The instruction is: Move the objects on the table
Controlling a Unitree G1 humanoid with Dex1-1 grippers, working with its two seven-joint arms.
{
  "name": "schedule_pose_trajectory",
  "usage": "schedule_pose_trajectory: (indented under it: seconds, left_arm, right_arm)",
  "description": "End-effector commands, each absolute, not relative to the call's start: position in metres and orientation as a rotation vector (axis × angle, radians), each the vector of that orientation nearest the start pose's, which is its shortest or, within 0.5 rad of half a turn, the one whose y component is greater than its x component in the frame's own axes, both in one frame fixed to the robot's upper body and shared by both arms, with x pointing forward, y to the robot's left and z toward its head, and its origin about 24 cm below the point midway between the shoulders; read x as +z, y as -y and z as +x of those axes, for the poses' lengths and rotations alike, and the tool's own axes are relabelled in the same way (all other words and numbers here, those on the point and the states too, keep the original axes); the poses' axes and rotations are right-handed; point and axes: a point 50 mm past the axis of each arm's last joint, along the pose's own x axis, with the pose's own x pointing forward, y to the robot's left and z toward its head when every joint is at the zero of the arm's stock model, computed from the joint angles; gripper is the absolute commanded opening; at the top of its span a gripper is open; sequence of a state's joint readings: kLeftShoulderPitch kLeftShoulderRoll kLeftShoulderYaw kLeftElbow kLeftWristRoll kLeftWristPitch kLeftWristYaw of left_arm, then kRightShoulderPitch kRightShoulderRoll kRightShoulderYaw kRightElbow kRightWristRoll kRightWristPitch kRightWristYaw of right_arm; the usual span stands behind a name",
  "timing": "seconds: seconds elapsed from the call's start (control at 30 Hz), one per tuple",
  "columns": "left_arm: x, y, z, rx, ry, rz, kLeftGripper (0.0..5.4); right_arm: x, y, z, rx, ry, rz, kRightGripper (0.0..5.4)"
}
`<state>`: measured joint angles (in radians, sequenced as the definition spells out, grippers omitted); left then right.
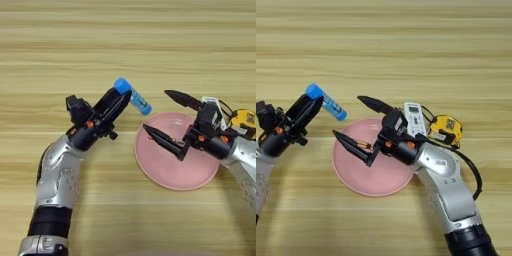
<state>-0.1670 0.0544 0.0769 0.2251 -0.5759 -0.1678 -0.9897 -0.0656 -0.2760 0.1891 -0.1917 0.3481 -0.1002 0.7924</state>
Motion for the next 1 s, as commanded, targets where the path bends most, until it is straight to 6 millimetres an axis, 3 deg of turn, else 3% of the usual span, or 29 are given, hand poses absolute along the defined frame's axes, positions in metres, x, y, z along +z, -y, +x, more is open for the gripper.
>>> schedule_pose_trajectory:
  seconds: [0.03,0.2,0.33,1.0]
  left_arm:
    - [0.059,-0.138,0.275,-0.786,0.327,-0.336,1.35]
    - [0.043,-0.137,0.287,-0.667,0.251,-0.157,1.34]
    - [0.03,-0.128,0.286,-0.686,0.195,-0.077,1.33]
    - [0.011,-0.122,0.281,-0.695,0.111,-0.012,1.33]
  right_arm:
    - [0.111,0.111,0.236,1.027,0.349,-0.015,5.4]
    - [0.113,0.113,0.237,1.009,0.362,0.001,5.4]
    - [0.115,0.115,0.239,0.983,0.374,0.009,5.4]
    - [0.12,0.148,0.288,0.51,0.388,0.008,5.4]
